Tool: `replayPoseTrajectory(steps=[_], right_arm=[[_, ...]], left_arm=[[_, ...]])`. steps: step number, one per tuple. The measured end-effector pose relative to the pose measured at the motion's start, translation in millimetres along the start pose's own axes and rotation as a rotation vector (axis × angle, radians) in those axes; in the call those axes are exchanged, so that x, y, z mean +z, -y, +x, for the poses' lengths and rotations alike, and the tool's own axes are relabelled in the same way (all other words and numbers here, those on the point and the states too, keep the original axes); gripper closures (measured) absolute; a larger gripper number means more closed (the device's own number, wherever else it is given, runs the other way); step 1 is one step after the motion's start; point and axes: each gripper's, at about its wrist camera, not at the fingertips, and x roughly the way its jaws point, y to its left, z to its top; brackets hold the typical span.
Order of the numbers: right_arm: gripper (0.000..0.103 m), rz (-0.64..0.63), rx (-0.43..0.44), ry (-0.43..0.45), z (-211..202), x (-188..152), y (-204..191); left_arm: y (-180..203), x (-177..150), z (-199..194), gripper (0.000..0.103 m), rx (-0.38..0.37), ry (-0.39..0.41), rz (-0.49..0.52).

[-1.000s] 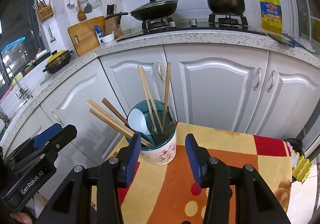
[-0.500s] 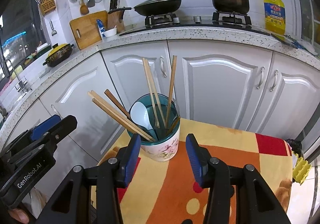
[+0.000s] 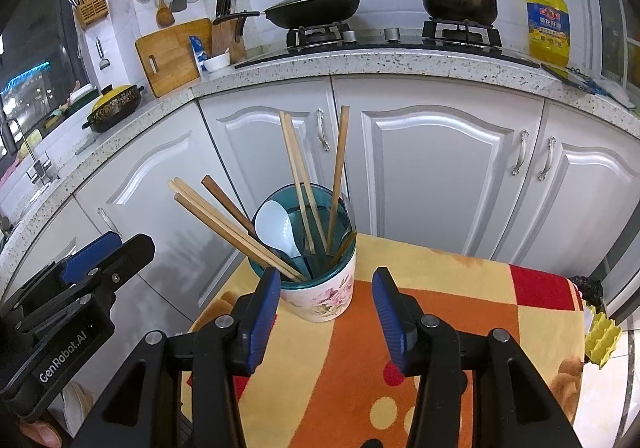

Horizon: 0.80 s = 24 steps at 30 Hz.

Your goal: Organize utensils

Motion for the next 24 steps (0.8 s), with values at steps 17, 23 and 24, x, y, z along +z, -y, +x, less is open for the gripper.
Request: replayPoseTrajectory(steps=[17, 23, 24], right_arm=[[0.055, -0.01, -0.003, -0.023, 9.9, 0.1, -0.1], [0.054, -0.008, -0.003, -0.028, 12.2, -0.1, 0.2], [0.054, -0.008, -0.002, -0.029, 12.7, -0.1, 0.4]], left_arm=[[-3.5, -5.4, 9.0, 0.057, -0.002, -0.013, 0.008], [-4.4, -3.9, 11.7, 0.057, 0.0, -0.02, 0.005], [-4.8, -4.0, 12.4, 0.057, 0.001, -0.022, 0.004]])
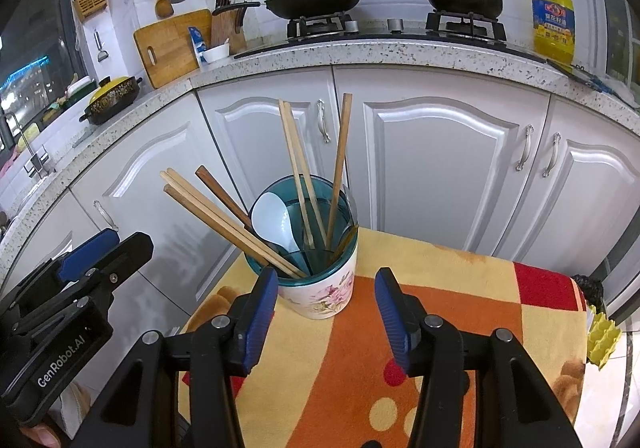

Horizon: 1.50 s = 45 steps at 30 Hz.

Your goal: Organize utensils

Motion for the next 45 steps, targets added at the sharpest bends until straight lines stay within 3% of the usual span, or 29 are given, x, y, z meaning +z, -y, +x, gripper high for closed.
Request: replayPoseTrajectory(steps=[45], right_arm=[[0.053, -0.005, 0.001, -0.022, 12.8, 2.3, 0.2]], left_arm=[[-2.7, 0.4, 5.8, 0.057, 0.008, -0.012, -0.001]])
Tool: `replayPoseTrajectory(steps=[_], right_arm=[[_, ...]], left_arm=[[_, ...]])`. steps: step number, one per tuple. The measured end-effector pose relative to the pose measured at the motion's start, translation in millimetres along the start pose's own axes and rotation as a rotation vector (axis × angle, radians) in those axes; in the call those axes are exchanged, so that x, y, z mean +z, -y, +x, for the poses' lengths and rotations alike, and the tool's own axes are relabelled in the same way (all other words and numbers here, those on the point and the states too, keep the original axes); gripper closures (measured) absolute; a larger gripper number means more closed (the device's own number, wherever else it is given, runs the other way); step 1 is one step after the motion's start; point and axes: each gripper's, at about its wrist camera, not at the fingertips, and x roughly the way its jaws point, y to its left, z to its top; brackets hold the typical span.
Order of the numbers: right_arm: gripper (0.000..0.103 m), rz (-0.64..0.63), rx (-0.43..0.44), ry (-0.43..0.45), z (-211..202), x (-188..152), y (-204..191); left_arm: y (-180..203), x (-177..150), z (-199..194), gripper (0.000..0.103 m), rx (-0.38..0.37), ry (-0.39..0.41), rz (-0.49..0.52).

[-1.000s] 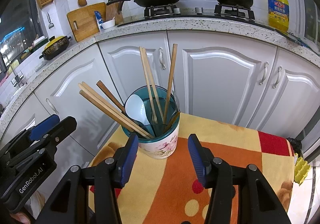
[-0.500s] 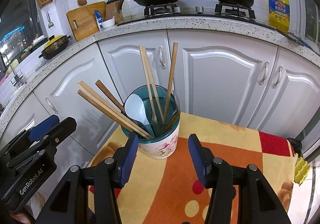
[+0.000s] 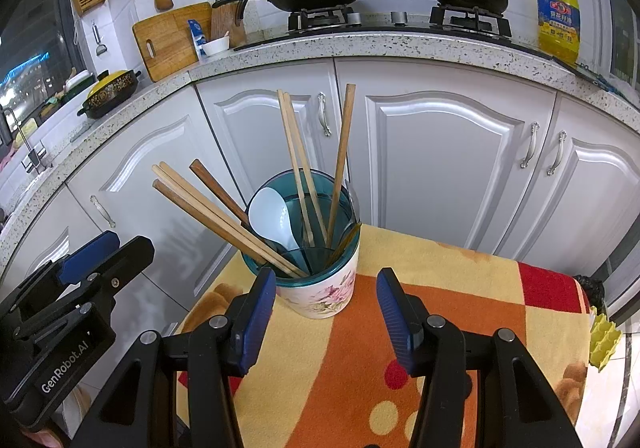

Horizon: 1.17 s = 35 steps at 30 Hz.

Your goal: Organize utensils

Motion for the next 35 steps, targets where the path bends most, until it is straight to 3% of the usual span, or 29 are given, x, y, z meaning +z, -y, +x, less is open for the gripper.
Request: replayPoseTrajectory(steps=[26, 35], right_arm=[[0.052, -0.014, 0.009, -0.006, 5.1, 2.2, -5.6], [0.052, 0.001, 0.008, -0.014, 8.4, -2.2, 3.1]], left_arm=[[-3.5, -0.9, 3.9, 0.057, -0.006, -0.005, 0.002], [3.5, -5.7, 9.8, 0.057, -0.065, -0.006, 0.036]])
